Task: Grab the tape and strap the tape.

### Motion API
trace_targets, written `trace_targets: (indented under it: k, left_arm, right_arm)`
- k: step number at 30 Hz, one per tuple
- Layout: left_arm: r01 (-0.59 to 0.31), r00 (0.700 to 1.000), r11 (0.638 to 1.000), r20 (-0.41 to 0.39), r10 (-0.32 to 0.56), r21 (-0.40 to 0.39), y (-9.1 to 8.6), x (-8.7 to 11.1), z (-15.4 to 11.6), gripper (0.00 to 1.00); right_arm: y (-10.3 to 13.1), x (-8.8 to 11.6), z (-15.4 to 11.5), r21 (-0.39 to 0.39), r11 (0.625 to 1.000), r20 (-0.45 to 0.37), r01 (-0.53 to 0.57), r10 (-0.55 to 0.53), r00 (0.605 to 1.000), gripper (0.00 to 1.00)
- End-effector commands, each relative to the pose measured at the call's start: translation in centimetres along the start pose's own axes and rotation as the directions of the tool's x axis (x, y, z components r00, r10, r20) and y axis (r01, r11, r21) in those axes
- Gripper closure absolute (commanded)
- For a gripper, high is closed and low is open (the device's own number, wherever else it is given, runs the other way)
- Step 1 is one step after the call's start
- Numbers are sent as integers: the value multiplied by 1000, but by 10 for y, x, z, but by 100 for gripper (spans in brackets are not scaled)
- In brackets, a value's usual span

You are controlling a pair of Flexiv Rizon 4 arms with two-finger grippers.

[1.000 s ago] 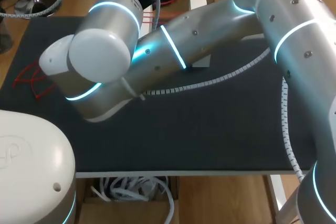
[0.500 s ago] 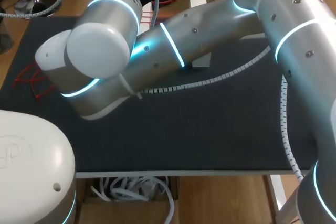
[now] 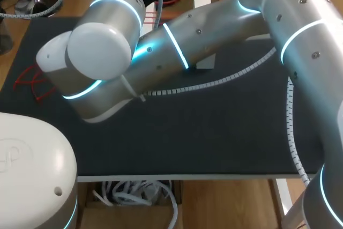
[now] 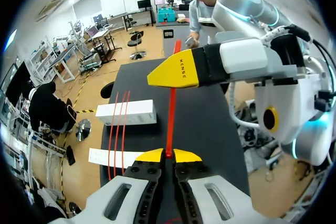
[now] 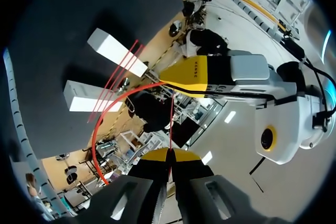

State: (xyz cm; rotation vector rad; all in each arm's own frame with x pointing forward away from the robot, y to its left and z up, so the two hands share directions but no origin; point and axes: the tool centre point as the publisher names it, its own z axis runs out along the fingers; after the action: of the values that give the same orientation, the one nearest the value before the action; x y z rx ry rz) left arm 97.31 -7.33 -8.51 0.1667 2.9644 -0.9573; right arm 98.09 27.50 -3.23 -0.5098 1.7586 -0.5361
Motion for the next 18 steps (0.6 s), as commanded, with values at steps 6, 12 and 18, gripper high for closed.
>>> trace_targets:
  k: [6, 12, 18]
  left_arm:
    - [0, 1000, 1000, -4, 0, -3, 0, -1, -1, 100]
    - [0, 1000, 1000, -4, 0, -3, 0, -1, -1, 100]
    - [0, 1000, 1000, -4, 0, -3, 0, -1, -1, 100]
  right_arm:
    - [2, 0, 0, -6, 1000, -5, 11, -11, 1000, 100]
    - [4, 1, 0, -7, 1000, -9, 14, -14, 1000, 100]
    - [6, 0, 2, -5, 1000, -10, 15, -15, 1000, 100]
